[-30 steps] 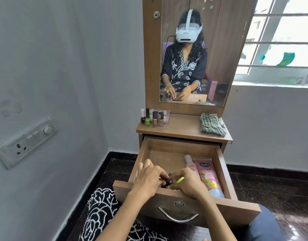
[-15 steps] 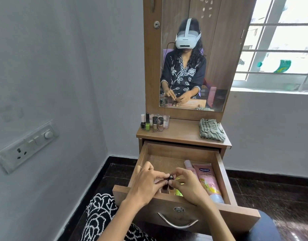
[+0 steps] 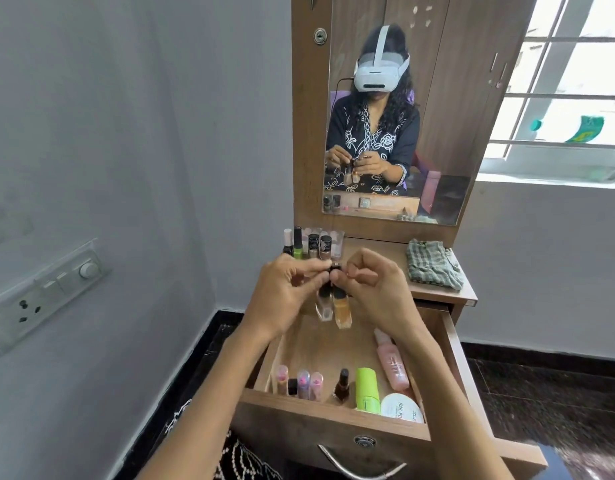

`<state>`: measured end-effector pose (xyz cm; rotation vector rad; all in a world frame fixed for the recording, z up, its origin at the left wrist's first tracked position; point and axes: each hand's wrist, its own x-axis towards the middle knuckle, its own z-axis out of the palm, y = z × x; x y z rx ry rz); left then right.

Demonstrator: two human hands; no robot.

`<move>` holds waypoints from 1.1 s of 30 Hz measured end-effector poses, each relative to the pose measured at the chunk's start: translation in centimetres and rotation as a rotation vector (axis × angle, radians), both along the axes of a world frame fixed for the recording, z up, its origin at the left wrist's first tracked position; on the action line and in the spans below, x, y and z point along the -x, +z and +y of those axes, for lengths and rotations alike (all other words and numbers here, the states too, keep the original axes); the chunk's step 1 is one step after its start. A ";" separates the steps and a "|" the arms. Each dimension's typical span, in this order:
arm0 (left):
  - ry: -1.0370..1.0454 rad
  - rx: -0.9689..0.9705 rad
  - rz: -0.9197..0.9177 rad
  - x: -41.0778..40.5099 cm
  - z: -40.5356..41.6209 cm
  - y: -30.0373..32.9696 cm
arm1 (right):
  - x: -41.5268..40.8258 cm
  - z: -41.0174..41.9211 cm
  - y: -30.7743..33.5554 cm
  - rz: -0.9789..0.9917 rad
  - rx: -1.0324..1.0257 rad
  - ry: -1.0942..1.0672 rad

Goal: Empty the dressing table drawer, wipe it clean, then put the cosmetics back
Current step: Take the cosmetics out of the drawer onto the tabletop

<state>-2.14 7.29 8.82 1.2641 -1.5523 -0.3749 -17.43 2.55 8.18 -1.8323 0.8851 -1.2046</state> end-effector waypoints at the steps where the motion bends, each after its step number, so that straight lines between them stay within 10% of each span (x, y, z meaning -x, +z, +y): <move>1: -0.005 0.015 0.023 -0.4 -0.7 0.4 | -0.5 -0.7 0.5 -0.008 0.018 -0.005; 33: 0.291 0.114 0.136 -6.4 -11.8 -3.9 | -10.4 -12.4 -4.0 -0.018 -0.058 -0.085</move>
